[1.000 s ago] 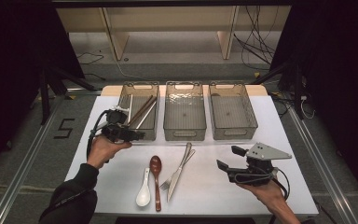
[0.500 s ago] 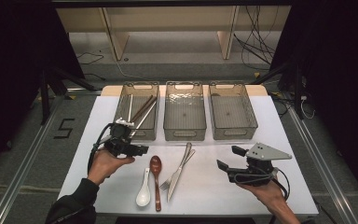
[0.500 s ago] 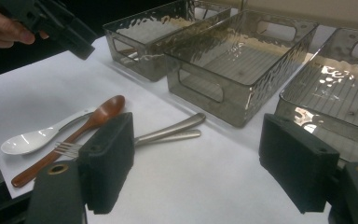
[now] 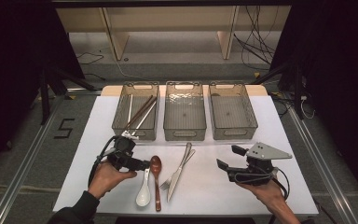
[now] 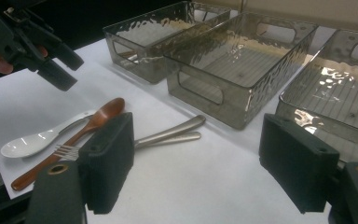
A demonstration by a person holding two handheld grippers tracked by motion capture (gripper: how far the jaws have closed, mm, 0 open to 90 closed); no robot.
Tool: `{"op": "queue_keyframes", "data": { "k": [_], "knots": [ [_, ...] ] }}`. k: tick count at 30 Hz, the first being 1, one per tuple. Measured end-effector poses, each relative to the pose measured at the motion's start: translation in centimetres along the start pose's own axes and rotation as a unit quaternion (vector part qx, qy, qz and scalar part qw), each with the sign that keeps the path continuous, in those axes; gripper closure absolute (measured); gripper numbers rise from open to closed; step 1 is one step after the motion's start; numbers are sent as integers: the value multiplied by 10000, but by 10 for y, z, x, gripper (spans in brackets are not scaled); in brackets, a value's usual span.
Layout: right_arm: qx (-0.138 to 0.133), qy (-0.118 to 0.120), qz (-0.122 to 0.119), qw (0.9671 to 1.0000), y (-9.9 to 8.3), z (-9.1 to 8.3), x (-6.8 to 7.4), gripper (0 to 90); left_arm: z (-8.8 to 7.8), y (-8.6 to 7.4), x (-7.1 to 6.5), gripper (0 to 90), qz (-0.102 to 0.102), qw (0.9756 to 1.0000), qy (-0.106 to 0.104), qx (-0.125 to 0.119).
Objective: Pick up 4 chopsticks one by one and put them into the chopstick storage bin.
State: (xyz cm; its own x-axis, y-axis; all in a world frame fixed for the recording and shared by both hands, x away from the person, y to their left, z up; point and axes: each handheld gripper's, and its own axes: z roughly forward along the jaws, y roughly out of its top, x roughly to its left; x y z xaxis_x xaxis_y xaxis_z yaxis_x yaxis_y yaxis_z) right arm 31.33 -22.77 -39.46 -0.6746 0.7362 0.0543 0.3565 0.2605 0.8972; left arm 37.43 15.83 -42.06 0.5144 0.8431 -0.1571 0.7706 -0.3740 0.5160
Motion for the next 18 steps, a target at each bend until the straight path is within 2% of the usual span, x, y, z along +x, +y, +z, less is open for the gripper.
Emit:
{"op": "queue_keyframes", "data": {
  "k": [10,14,18],
  "knots": [
    [-31,-59,51,10000,-3,-3,-3,275,7,-4,-7,178,53,9996,-6,282],
    [-25,-75,86,9999,-4,-6,-4,275,10,-4,-9,178,131,9992,74,379],
    [-13,-71,83,9999,-4,-6,-4,275,10,-7,-9,178,122,9990,70,414]
  ]
}}
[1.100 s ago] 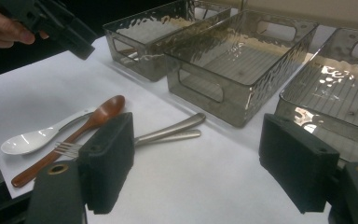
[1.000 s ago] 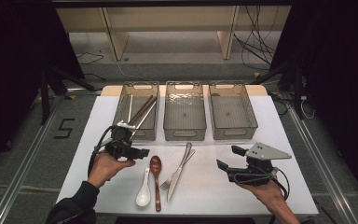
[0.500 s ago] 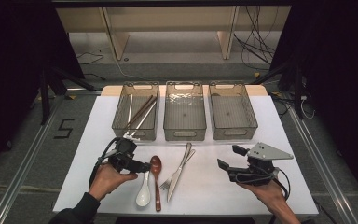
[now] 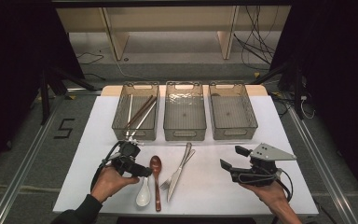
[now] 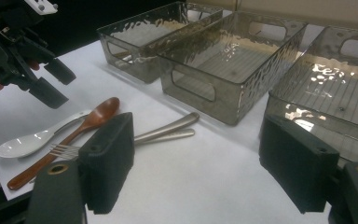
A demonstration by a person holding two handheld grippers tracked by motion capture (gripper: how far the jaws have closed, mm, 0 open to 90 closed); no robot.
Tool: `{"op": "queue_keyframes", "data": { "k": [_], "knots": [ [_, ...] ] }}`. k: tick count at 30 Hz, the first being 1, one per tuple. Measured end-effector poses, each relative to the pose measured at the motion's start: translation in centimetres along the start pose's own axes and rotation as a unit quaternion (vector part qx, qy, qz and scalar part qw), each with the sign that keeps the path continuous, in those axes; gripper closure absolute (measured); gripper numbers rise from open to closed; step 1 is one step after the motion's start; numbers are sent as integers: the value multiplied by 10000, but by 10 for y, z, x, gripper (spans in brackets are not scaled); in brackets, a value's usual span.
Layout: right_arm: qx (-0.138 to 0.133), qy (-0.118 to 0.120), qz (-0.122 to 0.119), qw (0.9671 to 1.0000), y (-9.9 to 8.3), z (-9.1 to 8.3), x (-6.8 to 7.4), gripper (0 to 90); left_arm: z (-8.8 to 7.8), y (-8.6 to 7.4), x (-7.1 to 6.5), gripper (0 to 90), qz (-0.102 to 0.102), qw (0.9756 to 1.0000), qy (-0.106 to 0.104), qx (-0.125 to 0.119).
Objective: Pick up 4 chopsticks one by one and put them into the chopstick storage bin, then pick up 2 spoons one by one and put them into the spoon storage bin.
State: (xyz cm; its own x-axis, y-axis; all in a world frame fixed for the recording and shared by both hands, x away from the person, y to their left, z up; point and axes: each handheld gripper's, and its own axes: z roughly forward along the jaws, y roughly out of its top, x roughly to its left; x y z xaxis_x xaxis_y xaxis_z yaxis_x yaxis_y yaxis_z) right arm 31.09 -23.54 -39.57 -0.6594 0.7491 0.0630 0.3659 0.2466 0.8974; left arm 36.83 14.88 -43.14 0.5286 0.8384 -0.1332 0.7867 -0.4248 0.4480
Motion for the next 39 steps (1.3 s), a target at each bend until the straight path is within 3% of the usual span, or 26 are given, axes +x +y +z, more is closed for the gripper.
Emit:
{"op": "queue_keyframes", "data": {
  "k": [11,22,32,39],
  "knots": [
    [23,-15,11,10000,0,1,2,275,13,-8,-4,179,43,9994,36,354],
    [35,1,-35,10000,0,2,2,277,16,-9,-6,193,12,9992,23,411],
    [66,-31,-63,10000,0,2,3,277,21,-10,-10,350,200,9977,-187,615],
    [59,-30,-81,9999,0,2,4,280,29,-14,-12,428,379,9953,-177,879]
  ]
}}
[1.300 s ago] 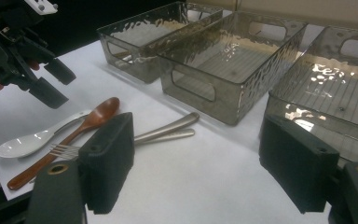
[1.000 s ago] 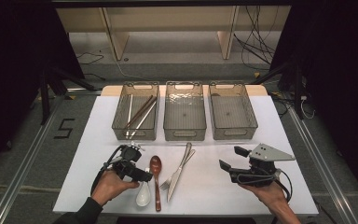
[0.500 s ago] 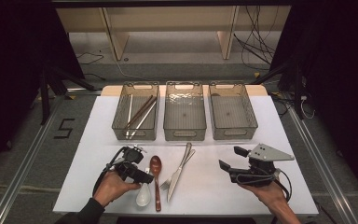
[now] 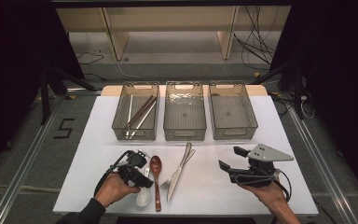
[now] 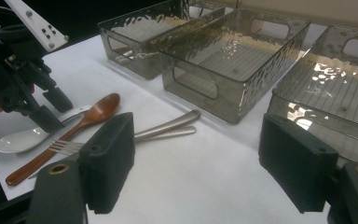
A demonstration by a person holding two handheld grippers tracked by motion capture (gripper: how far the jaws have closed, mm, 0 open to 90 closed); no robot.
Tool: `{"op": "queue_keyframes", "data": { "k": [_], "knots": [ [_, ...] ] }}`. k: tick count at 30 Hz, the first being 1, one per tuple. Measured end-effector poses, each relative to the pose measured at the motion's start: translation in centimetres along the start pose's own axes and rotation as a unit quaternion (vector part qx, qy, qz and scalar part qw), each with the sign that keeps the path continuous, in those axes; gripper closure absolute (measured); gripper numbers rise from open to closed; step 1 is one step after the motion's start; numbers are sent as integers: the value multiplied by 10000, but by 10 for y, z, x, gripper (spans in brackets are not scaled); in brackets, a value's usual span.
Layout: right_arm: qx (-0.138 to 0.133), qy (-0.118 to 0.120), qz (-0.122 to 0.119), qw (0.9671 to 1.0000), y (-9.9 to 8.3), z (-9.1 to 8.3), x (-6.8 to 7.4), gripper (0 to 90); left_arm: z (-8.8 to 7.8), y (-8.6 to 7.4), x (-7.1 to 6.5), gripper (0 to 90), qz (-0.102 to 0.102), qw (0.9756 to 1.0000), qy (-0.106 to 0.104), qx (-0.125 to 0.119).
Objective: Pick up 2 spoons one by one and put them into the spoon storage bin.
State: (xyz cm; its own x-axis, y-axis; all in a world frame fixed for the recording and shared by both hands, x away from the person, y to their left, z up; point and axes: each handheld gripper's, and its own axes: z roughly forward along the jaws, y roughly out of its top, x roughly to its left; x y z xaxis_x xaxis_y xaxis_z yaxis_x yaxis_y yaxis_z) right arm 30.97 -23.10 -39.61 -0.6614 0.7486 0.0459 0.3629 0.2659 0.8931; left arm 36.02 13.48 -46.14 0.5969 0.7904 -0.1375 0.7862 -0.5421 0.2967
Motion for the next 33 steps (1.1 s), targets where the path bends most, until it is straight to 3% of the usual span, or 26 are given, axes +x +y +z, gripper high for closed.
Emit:
{"op": "queue_keyframes", "data": {
  "k": [10,16,25,33],
  "knots": [
    [12,12,-36,10000,0,0,2,282,2,1,-2,514,154,9999,-15,25],
    [20,-5,-61,10000,1,1,3,283,2,0,0,610,168,9998,93,30],
    [1,3,-84,10000,1,1,4,284,1,0,6,723,150,9999,68,26],
    [8,-5,-73,10000,1,1,3,285,-1,-1,11,791,197,9995,-188,143]
  ]
}}
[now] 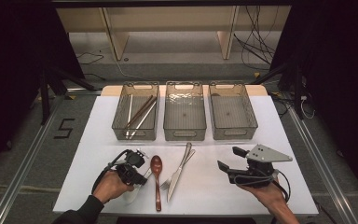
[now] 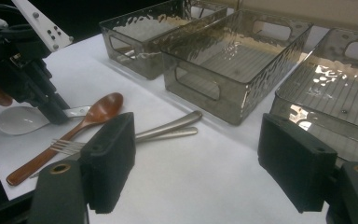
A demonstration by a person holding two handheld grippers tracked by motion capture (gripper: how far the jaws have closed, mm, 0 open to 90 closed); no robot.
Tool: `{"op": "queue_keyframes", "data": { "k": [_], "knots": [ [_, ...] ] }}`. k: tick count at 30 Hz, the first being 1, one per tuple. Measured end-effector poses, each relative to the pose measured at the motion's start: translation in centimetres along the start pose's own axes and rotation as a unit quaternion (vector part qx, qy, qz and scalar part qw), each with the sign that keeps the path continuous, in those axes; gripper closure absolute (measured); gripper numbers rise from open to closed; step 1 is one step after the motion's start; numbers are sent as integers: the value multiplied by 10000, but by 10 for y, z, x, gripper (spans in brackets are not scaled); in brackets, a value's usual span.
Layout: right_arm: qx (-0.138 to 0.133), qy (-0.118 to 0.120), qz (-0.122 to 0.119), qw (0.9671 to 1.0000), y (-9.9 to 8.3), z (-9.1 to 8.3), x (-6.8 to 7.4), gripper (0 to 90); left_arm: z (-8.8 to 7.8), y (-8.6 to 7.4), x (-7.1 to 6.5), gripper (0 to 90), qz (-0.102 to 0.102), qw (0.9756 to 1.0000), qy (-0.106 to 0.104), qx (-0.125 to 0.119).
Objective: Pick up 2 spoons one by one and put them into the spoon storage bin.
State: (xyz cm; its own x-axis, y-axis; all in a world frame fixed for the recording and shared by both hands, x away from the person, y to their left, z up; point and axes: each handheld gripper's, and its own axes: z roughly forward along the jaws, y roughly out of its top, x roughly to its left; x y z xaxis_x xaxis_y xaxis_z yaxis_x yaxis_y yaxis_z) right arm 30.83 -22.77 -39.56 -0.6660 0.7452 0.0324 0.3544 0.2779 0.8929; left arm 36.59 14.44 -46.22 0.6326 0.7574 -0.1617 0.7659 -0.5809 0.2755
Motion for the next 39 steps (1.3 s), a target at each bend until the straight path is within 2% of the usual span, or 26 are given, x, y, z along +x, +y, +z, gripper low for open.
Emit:
{"op": "queue_keyframes", "data": {
  "k": [2,9,12,15,18,20,28,33,39],
  "knots": [
    [20,-4,-13,10000,0,0,0,285,0,0,1,833,15,9999,-124,1],
    [-15,-5,-6,10000,0,0,0,286,-1,-1,1,849,143,9998,-131,99],
    [-4,-5,-4,10000,0,0,0,286,-4,-2,1,850,170,9998,-95,79],
    [-6,-1,-6,10000,0,-1,0,286,-9,-3,2,851,255,9995,-156,60],
    [-6,-10,-7,10000,0,0,0,286,-19,-2,-2,852,275,9991,-293,-158],
    [2,-4,1,10000,0,-1,0,286,-25,-1,-5,853,377,9987,-253,-244],
    [-3,-2,7,10000,1,-1,-1,286,-35,6,-5,853,403,9968,-355,-592],
    [-4,-23,21,10000,0,0,0,286,-46,14,-4,852,405,9940,-347,-952],
    [-38,-40,53,10000,0,-1,-1,286,-55,22,-2,851,389,9905,-381,-1265]
  ]
}}
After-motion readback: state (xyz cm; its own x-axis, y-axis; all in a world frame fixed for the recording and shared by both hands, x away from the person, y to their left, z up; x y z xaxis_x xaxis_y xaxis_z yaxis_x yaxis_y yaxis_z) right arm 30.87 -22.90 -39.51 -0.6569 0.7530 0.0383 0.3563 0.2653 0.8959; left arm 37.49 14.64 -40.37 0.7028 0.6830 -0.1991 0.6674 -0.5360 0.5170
